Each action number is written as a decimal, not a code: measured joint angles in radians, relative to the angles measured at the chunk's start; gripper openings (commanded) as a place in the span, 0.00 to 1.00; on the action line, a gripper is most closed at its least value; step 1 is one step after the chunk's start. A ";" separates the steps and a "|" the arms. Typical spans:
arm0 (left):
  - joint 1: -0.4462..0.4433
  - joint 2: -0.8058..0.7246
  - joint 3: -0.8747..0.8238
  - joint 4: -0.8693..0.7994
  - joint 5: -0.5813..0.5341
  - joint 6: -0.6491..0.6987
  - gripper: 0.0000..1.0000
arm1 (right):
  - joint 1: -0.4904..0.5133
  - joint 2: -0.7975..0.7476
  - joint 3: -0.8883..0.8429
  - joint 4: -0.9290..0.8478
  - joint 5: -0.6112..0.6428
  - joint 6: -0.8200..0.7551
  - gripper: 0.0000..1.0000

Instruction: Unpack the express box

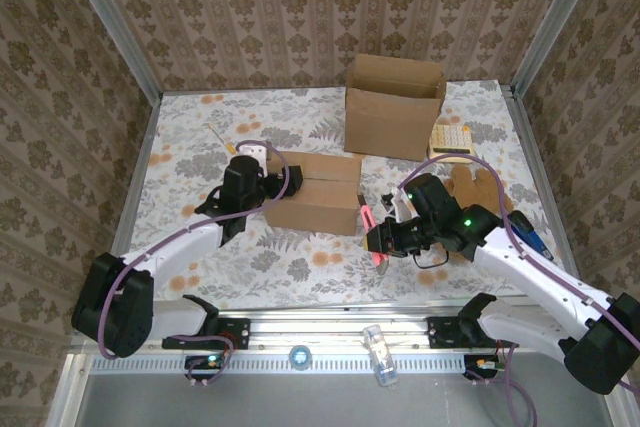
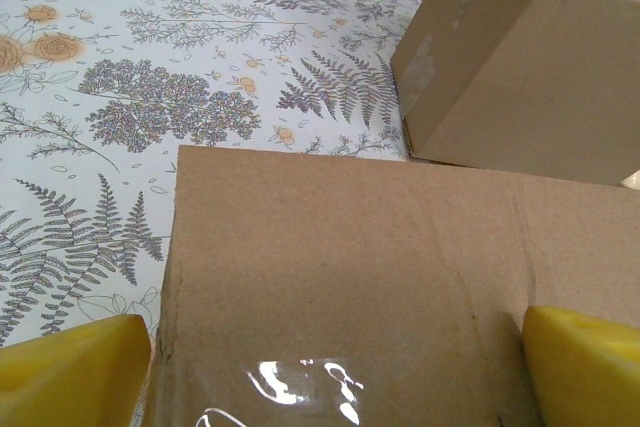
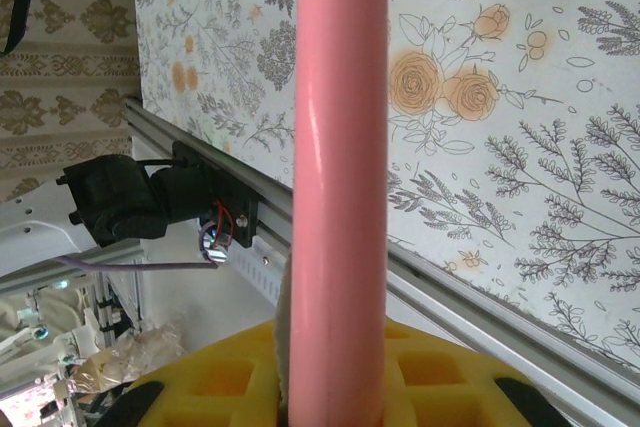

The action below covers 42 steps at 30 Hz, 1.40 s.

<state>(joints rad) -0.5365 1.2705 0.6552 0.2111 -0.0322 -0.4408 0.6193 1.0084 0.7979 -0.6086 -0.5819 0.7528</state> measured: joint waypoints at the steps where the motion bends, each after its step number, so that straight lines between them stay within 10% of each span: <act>1: 0.000 0.000 0.000 0.000 0.001 0.000 0.95 | 0.001 -0.003 -0.002 0.000 0.000 0.003 0.00; 21: 0.002 0.006 0.013 -0.002 0.006 0.002 0.96 | -0.074 -0.108 -0.066 -0.066 0.042 0.003 0.00; 42: 0.005 -0.023 0.045 -0.104 0.030 0.030 1.00 | -0.207 0.192 -0.358 0.486 0.177 0.010 0.00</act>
<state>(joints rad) -0.5320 1.2472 0.7006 0.1074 -0.0021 -0.4107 0.4122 1.2003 0.4400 -0.1226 -0.4046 0.7631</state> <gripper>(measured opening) 0.996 0.172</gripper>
